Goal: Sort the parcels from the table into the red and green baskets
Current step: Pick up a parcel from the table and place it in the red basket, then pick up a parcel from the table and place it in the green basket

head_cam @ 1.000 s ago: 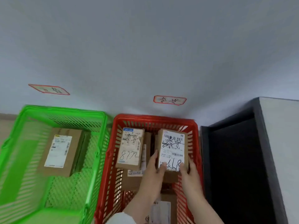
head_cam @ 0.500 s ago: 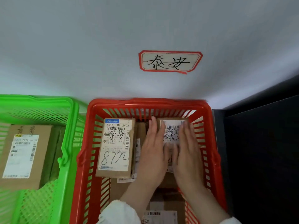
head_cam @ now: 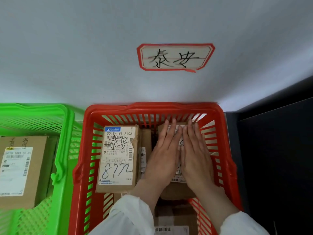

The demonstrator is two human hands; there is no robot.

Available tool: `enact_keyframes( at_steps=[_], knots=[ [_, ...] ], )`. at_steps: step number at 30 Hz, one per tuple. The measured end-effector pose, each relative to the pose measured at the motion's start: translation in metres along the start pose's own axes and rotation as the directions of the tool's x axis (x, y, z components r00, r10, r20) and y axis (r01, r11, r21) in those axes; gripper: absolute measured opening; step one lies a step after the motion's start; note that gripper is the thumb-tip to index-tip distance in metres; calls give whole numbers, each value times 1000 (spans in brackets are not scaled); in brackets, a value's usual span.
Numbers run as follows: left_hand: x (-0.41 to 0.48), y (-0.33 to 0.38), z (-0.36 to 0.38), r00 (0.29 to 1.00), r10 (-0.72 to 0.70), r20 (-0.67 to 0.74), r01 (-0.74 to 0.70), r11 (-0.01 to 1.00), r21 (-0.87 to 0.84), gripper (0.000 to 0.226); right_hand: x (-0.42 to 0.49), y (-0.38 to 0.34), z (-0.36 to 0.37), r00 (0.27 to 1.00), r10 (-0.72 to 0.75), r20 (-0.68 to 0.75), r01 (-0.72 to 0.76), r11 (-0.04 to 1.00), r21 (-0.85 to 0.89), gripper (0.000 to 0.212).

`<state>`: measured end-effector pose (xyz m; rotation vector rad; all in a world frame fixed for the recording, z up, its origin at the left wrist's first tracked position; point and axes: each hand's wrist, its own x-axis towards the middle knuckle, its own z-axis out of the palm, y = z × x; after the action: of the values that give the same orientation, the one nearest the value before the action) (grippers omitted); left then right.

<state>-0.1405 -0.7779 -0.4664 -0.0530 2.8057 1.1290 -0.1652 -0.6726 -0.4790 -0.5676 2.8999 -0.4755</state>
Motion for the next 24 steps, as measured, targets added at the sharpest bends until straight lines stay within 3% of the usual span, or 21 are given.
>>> enact_keyframes(
  at_steps=[5, 10, 13, 15, 19, 24],
  knots=[
    [-2, -3, 7, 1000, -17, 13, 18, 998, -54, 54, -1, -1, 6, 1000, 2, 31, -2, 1000, 16, 60],
    [0, 26, -28, 985, -155, 74, 154, 988, 18, 53, 7, -23, -65, 943, 80, 323, -109, 991, 72, 56],
    [-19, 83, -79, 952, -306, 9, 305, 944, -130, 49, -11, -52, -126, 979, 98, 181, -148, 945, 292, 49],
    [-46, 130, -116, 905, -425, -7, 411, 881, -235, 48, -39, -77, -177, 971, 180, 156, -229, 883, 410, 45],
    [-112, 238, -194, 788, -609, 85, 573, 677, -462, 44, -110, -128, -294, 894, 346, 284, -448, 698, 559, 39],
    [-197, 354, -255, 688, -715, 125, 632, 506, -588, 37, -202, -161, -412, 776, 480, 408, -613, 423, 668, 31]
  ],
)
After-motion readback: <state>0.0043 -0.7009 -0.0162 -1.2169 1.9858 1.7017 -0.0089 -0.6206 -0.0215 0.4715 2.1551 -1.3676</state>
